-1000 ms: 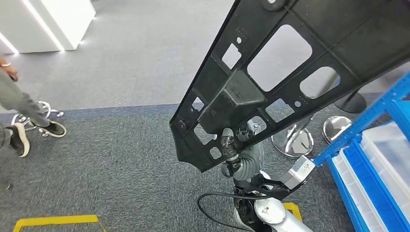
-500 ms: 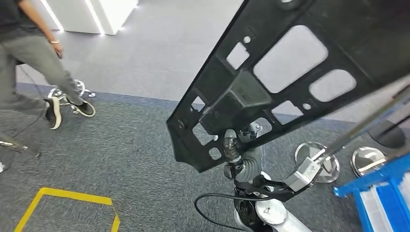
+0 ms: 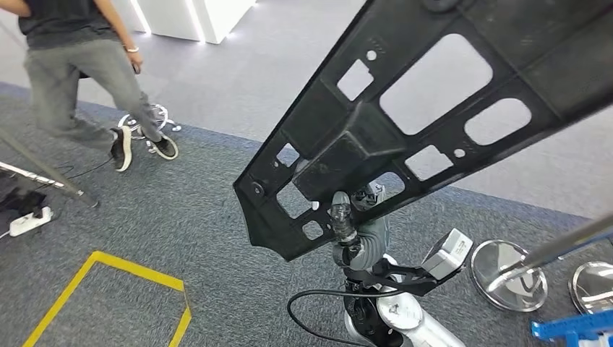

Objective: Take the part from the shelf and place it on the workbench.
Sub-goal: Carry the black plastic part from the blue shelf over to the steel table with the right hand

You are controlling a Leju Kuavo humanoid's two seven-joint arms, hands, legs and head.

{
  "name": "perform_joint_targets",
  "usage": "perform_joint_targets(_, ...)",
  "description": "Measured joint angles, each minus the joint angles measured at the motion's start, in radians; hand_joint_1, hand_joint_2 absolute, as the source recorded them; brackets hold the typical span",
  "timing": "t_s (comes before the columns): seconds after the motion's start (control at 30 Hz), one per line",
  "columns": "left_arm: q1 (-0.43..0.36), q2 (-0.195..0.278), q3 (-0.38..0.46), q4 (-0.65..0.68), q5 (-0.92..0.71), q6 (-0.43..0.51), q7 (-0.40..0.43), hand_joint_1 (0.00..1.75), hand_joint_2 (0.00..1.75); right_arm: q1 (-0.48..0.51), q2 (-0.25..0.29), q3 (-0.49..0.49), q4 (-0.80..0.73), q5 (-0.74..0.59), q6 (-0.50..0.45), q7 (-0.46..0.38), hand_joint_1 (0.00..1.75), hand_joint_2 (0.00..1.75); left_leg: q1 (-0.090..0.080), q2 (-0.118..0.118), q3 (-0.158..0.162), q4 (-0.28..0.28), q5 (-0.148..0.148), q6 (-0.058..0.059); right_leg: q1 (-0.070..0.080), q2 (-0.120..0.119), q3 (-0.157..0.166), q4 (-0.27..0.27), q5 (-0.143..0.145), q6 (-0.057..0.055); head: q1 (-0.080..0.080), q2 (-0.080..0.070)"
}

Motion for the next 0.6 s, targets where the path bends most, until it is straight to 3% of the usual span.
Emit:
perform_joint_targets(0.03,0.000,0.000,0.001,0.000,0.003,0.000,0.000,0.00,1.75,0.000,0.000,0.000,0.004,0.023,-0.020,0.012,1.75,1.75,0.000,0.004,-0.021,0.029,0.000,0.002,0.003,-0.014,0.003,0.000,-0.004,-0.001,0.000,0.000)
perform_joint_targets(0.07,0.000,0.000,0.002,0.000,0.004,0.001,0.000,0.00,1.75,0.000,0.000,0.000,0.008,0.042,-0.037,0.021,1.75,1.75,-0.001,0.006,-0.021,0.019,0.020,0.007,0.007,-0.028,0.008,0.000,-0.009,-0.002,0.000,0.000)
perform_joint_targets(0.1,0.001,0.000,0.002,0.000,0.005,0.001,0.000,0.00,1.75,0.000,0.001,0.000,0.010,0.052,-0.046,0.026,1.75,1.75,-0.004,0.009,0.000,-0.030,0.056,0.014,0.009,-0.040,0.015,0.000,-0.014,-0.002,0.000,0.000)
perform_joint_targets(0.17,0.002,0.000,0.002,0.000,0.005,0.001,0.001,0.00,1.75,-0.002,0.005,0.000,0.012,0.054,-0.051,0.026,1.75,1.75,-0.020,0.046,0.066,-0.164,0.116,0.032,0.013,-0.063,0.031,-0.004,-0.024,-0.001,0.001,0.000)
perform_joint_targets(0.23,-0.002,0.001,0.002,0.000,0.002,0.001,0.005,0.00,1.75,-0.003,0.008,0.000,0.014,0.041,-0.051,0.018,1.75,1.75,-0.039,0.081,0.103,-0.236,0.128,0.047,0.014,-0.084,0.041,-0.014,-0.028,0.005,0.001,0.000)
perform_joint_targets(0.3,-0.005,0.002,0.003,0.000,0.001,0.001,0.009,0.00,1.75,-0.004,0.013,0.000,0.018,0.024,-0.049,0.008,1.75,1.75,-0.046,0.070,0.112,-0.255,0.127,0.055,0.016,-0.106,0.051,-0.028,-0.028,0.013,0.002,0.000)
perform_joint_targets(0.33,-0.003,0.002,0.003,0.000,0.001,0.001,0.010,0.00,1.75,-0.005,0.016,0.000,0.019,0.016,-0.047,0.003,1.75,1.75,-0.043,0.058,0.121,-0.268,0.131,0.056,0.015,-0.102,0.057,-0.029,-0.031,0.017,0.003,0.000)
perform_joint_targets(0.4,-0.002,0.003,0.003,0.000,0.001,0.001,0.010,0.00,1.75,-0.008,0.020,0.000,0.021,0.002,-0.038,-0.010,1.75,1.75,-0.032,0.036,0.146,-0.294,0.137,0.061,0.015,-0.052,0.045,0.015,-0.056,0.023,0.007,0.000)
perform_joint_targets(0.43,-0.003,0.003,0.003,0.000,0.001,0.001,0.010,0.00,1.75,-0.009,0.019,0.000,0.022,-0.006,-0.032,-0.017,1.75,1.75,-0.026,0.025,0.155,-0.301,0.139,0.063,0.012,-0.019,0.016,0.070,-0.079,0.024,0.010,0.000)
perform_joint_targets(0.5,-0.009,0.002,0.003,0.000,0.001,0.000,0.010,0.00,1.75,-0.007,0.019,0.000,0.024,-0.026,-0.020,-0.029,1.75,1.75,-0.023,-0.002,0.160,-0.301,0.136,0.068,0.011,0.010,-0.065,0.197,-0.119,0.027,0.017,0.000)
perform_joint_targets(0.53,-0.010,0.002,0.003,0.000,0.001,0.000,0.011,0.00,1.75,-0.004,0.019,0.000,0.026,-0.037,-0.014,-0.033,1.75,1.75,-0.022,-0.018,0.161,-0.299,0.133,0.068,0.011,0.012,-0.096,0.232,-0.118,0.029,0.019,0.000)
perform_joint_targets(0.57,-0.009,0.001,0.003,0.000,0.001,0.000,0.012,0.00,1.75,-0.001,0.018,-0.001,0.027,-0.047,-0.010,-0.038,1.75,1.75,-0.021,-0.033,0.162,-0.295,0.129,0.066,0.009,0.013,-0.110,0.232,-0.098,0.033,0.020,0.000)
perform_joint_targets(0.6,-0.008,0.001,0.003,0.000,0.000,0.000,0.013,0.00,1.75,0.001,0.018,-0.002,0.028,-0.053,-0.006,-0.041,1.75,1.75,-0.019,-0.049,0.162,-0.288,0.124,0.062,0.006,0.016,-0.104,0.195,-0.059,0.036,0.020,0.000)
